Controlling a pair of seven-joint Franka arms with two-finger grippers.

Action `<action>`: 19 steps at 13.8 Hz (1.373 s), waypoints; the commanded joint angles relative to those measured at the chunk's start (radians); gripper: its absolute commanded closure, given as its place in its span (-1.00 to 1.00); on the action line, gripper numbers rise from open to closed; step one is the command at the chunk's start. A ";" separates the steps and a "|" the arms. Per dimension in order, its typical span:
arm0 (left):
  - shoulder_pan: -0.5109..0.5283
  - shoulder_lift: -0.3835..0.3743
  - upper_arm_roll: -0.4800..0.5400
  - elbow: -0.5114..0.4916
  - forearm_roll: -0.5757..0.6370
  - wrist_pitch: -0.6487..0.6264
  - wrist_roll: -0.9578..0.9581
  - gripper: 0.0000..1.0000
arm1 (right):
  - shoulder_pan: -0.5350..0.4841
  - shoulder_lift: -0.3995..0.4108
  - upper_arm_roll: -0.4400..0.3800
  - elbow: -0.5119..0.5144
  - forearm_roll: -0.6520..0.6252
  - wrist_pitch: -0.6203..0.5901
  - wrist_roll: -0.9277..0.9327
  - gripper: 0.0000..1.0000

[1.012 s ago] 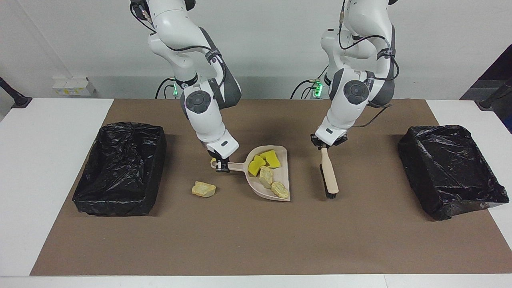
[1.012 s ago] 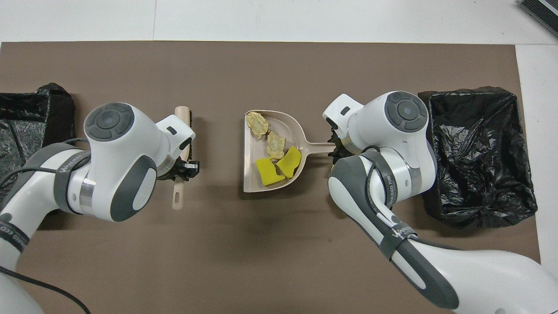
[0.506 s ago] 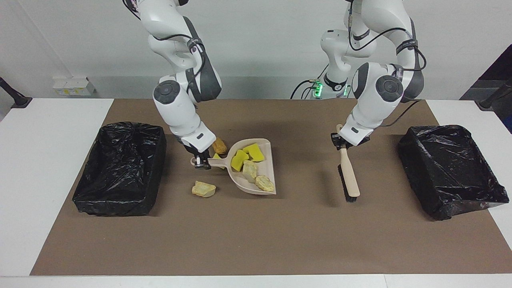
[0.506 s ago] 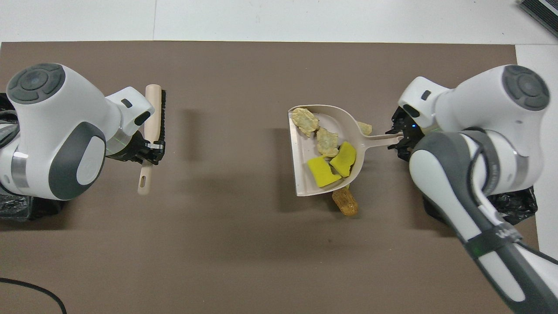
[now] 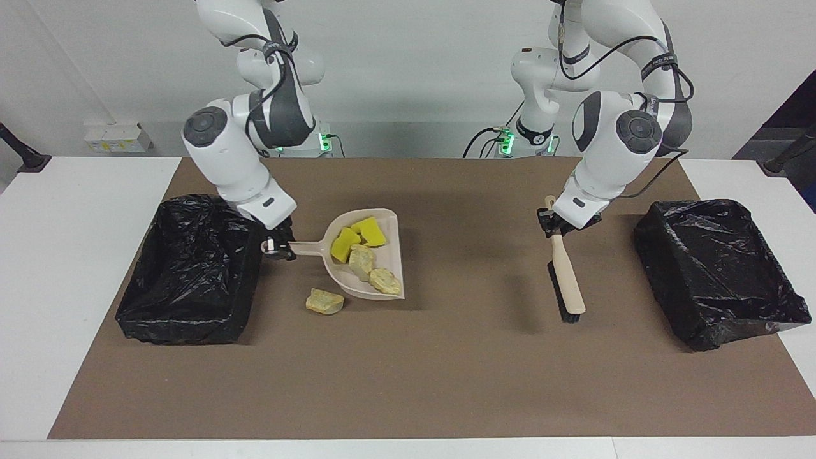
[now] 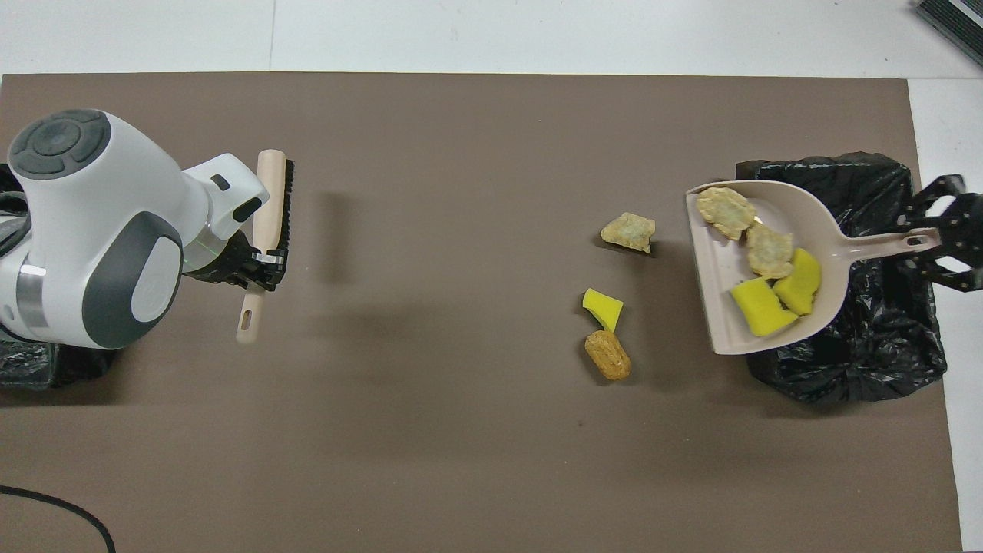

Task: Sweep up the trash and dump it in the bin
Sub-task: 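Carry the loaded dustpan with the right gripper over the bin, then tilt the dustpan with the right gripper to dump pieces into the bin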

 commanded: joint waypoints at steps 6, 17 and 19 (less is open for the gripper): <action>0.022 -0.011 -0.009 -0.015 0.018 -0.018 0.035 1.00 | -0.070 0.019 -0.002 0.028 -0.263 0.113 0.026 1.00; 0.022 -0.023 -0.009 -0.035 0.018 -0.007 0.038 1.00 | 0.028 0.015 0.001 0.012 -0.740 0.164 0.258 1.00; 0.022 -0.023 -0.009 -0.035 0.018 -0.012 0.038 1.00 | 0.079 0.006 -0.002 0.018 -0.789 0.136 0.288 1.00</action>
